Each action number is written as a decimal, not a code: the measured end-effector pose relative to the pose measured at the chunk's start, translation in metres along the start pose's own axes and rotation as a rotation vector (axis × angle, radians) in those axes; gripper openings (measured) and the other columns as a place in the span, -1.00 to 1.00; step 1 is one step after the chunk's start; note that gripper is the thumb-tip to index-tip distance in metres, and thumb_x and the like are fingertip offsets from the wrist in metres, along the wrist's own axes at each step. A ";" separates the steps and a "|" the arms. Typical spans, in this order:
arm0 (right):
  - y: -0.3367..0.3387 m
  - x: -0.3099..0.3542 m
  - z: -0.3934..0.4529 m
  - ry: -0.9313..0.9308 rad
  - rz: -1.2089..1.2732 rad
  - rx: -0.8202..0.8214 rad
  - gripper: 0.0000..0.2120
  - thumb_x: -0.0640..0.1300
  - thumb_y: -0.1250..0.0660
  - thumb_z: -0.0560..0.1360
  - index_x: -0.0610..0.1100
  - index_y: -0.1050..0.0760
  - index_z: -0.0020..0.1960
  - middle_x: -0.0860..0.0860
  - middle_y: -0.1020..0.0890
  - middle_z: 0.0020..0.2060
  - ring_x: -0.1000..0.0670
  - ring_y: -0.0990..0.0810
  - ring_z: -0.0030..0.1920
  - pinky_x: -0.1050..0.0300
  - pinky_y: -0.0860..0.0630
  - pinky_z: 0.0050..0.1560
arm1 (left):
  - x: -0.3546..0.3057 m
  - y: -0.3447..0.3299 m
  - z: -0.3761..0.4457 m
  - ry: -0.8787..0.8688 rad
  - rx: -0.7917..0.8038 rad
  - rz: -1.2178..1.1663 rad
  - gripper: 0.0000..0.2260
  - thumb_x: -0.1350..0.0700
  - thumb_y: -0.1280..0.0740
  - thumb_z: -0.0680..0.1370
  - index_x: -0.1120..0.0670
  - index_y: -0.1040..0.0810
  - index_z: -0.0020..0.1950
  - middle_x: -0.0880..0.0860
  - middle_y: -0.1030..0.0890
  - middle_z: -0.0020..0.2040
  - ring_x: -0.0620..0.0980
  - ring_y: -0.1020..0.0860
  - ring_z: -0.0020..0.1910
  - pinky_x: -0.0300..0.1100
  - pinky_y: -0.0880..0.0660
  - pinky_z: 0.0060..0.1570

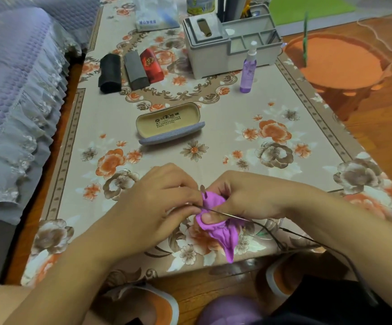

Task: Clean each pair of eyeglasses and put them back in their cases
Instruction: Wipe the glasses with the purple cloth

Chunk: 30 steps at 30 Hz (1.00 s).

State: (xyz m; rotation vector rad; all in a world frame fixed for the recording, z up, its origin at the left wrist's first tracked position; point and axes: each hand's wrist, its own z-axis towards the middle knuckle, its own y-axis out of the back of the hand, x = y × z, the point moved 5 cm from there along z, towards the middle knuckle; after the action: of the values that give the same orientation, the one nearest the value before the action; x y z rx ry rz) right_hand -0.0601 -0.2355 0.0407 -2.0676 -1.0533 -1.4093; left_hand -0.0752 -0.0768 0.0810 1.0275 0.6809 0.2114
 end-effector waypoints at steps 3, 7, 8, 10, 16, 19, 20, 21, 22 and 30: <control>0.000 -0.006 0.001 0.037 0.022 0.026 -0.73 -0.10 -0.37 0.60 -0.31 -0.61 -0.12 -0.24 -0.61 -0.32 -0.10 -0.46 -0.35 0.09 -0.39 -0.24 | -0.001 0.000 -0.003 0.050 -0.126 -0.123 -0.88 0.15 -0.38 0.60 0.13 -0.72 -0.02 -0.01 -0.65 -0.04 -0.05 -0.60 0.00 -0.16 -0.52 -0.01; 0.007 -0.008 0.004 0.041 0.251 -0.041 -0.73 -0.01 -0.34 0.58 -0.21 -0.65 -0.07 -0.24 -0.57 -0.21 -0.12 -0.48 -0.28 0.13 -0.46 -0.20 | 0.017 -0.005 -0.007 0.302 -0.364 -0.438 -0.94 0.14 -0.45 0.52 0.06 -0.72 -0.06 -0.04 -0.67 -0.10 0.01 -0.64 -0.07 -0.19 -0.53 -0.03; 0.012 -0.007 0.004 0.033 0.317 -0.071 -0.73 -0.02 -0.35 0.56 -0.23 -0.65 -0.08 -0.24 -0.56 -0.20 -0.11 -0.48 -0.27 0.13 -0.46 -0.17 | 0.022 -0.005 -0.009 0.363 -0.424 -0.477 -0.94 0.13 -0.47 0.50 0.00 -0.72 -0.06 -0.07 -0.67 -0.11 -0.01 -0.63 -0.08 -0.21 -0.53 -0.03; 0.028 -0.007 0.001 0.016 0.492 -0.190 -0.80 -0.11 -0.35 0.52 -0.22 -0.65 -0.16 -0.17 -0.59 -0.25 -0.07 -0.54 -0.27 0.08 -0.56 -0.09 | 0.030 -0.001 -0.014 0.488 -0.577 -0.540 -0.86 0.14 -0.50 0.49 -0.13 -0.71 -0.07 -0.08 -0.68 -0.12 -0.06 -0.63 -0.09 -0.21 -0.55 -0.03; 0.075 -0.010 -0.013 0.127 0.705 -0.587 -0.80 -0.21 -0.24 0.63 -0.26 -0.58 0.14 -0.11 -0.63 -0.18 -0.08 -0.61 -0.18 0.08 -0.61 -0.22 | 0.050 0.011 -0.025 0.723 -0.882 -0.722 -0.85 0.16 -0.46 0.55 -0.11 -0.69 -0.08 0.08 -0.61 -0.16 -0.05 -0.55 -0.20 -0.28 -0.48 -0.25; 0.066 0.006 -0.014 0.243 0.552 -0.592 -0.72 -0.07 -0.18 0.67 -0.24 -0.54 0.18 -0.12 -0.53 -0.35 -0.09 -0.44 -0.35 0.10 -0.42 -0.31 | 0.052 0.012 -0.024 0.771 -0.914 -0.778 -0.88 0.18 -0.44 0.57 -0.06 -0.68 -0.08 0.12 -0.57 -0.18 -0.04 -0.53 -0.24 -0.30 -0.45 -0.31; 0.062 0.011 -0.015 0.276 0.456 -0.615 -0.73 -0.05 -0.18 0.67 -0.21 -0.54 0.17 -0.12 -0.52 -0.39 -0.08 -0.42 -0.38 0.13 -0.38 -0.35 | 0.052 0.013 -0.022 0.778 -0.915 -0.776 -0.89 0.16 -0.44 0.57 -0.05 -0.68 -0.08 0.12 -0.57 -0.18 -0.03 -0.52 -0.24 -0.30 -0.45 -0.31; 0.060 0.017 -0.016 0.303 0.355 -0.668 -0.77 -0.05 -0.19 0.66 -0.16 -0.55 0.13 -0.09 -0.53 -0.42 -0.07 -0.42 -0.41 0.16 -0.38 -0.37 | 0.051 0.014 -0.020 0.780 -0.913 -0.765 -0.91 0.15 -0.44 0.57 -0.05 -0.67 -0.07 0.13 -0.57 -0.18 -0.02 -0.52 -0.23 -0.31 -0.44 -0.32; 0.060 0.020 -0.016 0.319 0.268 -0.741 -0.82 -0.08 -0.22 0.66 -0.13 -0.56 0.09 -0.04 -0.54 -0.44 -0.04 -0.44 -0.42 0.19 -0.38 -0.39 | 0.050 0.015 -0.018 0.775 -0.910 -0.755 -0.91 0.15 -0.44 0.57 -0.04 -0.67 -0.07 0.14 -0.56 -0.18 -0.01 -0.51 -0.22 -0.32 -0.44 -0.32; 0.066 0.017 -0.024 0.326 0.176 -0.919 -0.84 -0.23 -0.26 0.64 -0.23 -0.49 -0.11 -0.05 -0.55 -0.46 0.00 -0.48 -0.46 0.22 -0.40 -0.43 | 0.027 0.018 -0.007 0.658 -0.908 -0.846 -0.90 0.19 -0.41 0.54 -0.03 -0.62 -0.05 0.05 -0.60 -0.15 0.00 -0.54 -0.18 -0.29 -0.50 -0.19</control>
State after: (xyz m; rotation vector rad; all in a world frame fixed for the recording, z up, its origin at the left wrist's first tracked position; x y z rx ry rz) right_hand -0.0200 -0.2872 0.0704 -2.2598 -0.0444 -2.2954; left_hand -0.0562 -0.0498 0.0822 -0.2729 1.3798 0.0843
